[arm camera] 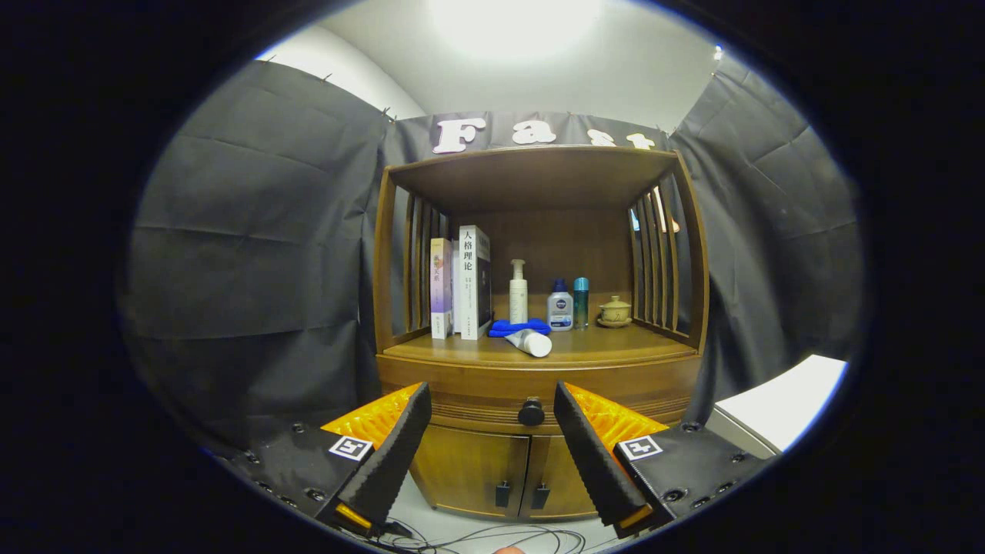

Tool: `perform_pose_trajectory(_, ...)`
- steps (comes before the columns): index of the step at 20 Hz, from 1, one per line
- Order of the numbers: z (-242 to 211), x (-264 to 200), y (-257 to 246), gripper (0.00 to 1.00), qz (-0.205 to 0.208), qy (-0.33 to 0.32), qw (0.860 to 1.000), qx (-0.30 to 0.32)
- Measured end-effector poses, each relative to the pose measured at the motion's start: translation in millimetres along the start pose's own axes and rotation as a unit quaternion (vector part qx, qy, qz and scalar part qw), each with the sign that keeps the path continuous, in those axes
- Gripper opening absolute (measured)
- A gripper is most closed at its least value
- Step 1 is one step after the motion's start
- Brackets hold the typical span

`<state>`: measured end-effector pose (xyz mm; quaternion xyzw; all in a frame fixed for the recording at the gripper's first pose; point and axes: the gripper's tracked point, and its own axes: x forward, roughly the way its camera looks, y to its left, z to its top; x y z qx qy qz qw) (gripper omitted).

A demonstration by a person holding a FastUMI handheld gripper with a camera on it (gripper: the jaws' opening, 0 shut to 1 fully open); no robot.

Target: Pull open the drawer, take out the items inside it, and place them on the countertop above the cabinet.

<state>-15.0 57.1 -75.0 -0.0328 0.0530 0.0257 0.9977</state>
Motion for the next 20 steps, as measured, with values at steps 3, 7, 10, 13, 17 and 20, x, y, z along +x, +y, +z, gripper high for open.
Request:
perform_pose_trajectory(3, 9, -10, 7, 1.00, 0.011, -0.011, 1.000, -0.001)
perform_pose_trajectory(7, 19, -14, 9, 1.00, 0.018, -0.022, 1.000, -0.008)
perform_pose_trajectory(10, 25, -13, -2, 1.00, 0.006, -0.026, 1.000, -0.002)
perform_pose_trajectory(13, 31, -12, -20, 1.00, -0.013, -0.029, 0.999, 0.008)
perform_pose_trajectory(17, 39, -12, -29, 1.00, -0.022, -0.036, 0.999, 0.018)
perform_pose_trajectory(20, 40, -13, -30, 1.00, -0.025, -0.040, 0.999, 0.016)
